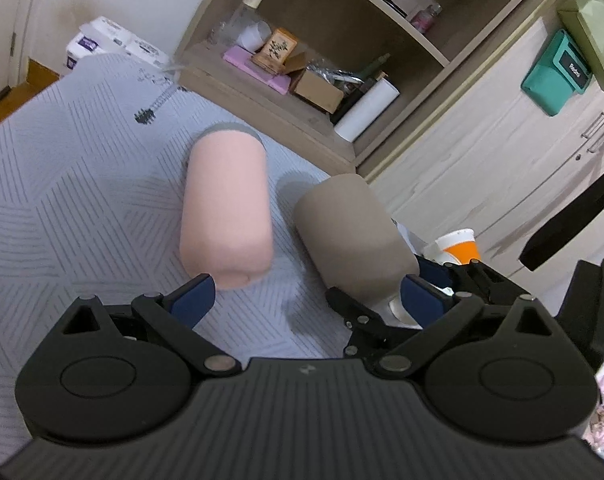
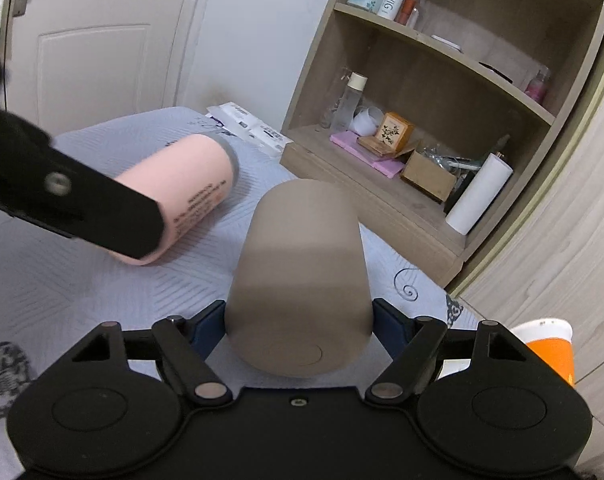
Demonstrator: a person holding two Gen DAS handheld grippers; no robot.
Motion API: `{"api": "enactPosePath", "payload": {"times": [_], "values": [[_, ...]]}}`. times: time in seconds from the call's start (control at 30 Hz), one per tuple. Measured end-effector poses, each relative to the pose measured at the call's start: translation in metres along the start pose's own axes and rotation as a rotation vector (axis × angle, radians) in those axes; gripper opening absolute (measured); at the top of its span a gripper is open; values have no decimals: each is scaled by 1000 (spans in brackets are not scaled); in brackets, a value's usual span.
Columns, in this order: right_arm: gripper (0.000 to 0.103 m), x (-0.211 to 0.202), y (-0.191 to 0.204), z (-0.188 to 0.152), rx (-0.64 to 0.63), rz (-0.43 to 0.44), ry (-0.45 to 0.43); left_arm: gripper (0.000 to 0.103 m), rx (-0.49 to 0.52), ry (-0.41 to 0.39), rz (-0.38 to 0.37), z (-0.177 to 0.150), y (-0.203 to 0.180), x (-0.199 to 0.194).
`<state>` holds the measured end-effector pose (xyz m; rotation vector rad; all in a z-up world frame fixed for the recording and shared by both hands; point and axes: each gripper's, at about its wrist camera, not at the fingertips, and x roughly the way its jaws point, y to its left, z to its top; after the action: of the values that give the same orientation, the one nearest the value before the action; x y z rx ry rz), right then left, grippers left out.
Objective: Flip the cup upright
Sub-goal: 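Move the right gripper down over the lying taupe tumbler's body, then close the right gripper on the taupe tumbler while the left tool approaches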
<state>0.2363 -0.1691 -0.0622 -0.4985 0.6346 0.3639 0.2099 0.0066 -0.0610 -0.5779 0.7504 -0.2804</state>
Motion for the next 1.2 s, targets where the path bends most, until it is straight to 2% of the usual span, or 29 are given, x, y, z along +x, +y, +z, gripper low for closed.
{"api": "enactPosePath", "payload": {"times": [0.27, 0.5, 0.73, 1.03, 1.2], "values": [[81, -28, 14, -12, 47, 15, 21, 100, -20, 34, -37, -12, 1, -7], [81, -54, 28, -27, 101, 51, 90, 100, -17, 74, -68, -29, -1, -16], [81, -77, 30, -38, 167, 83, 121, 100, -33, 105, -111, -40, -3, -25], [82, -80, 26, -53, 236, 127, 139, 101, -37, 153, -117, -45, -3, -17], [85, -80, 18, -52, 251, 188, 141, 101, -64, 197, -160, -45, 1, -6]]}}
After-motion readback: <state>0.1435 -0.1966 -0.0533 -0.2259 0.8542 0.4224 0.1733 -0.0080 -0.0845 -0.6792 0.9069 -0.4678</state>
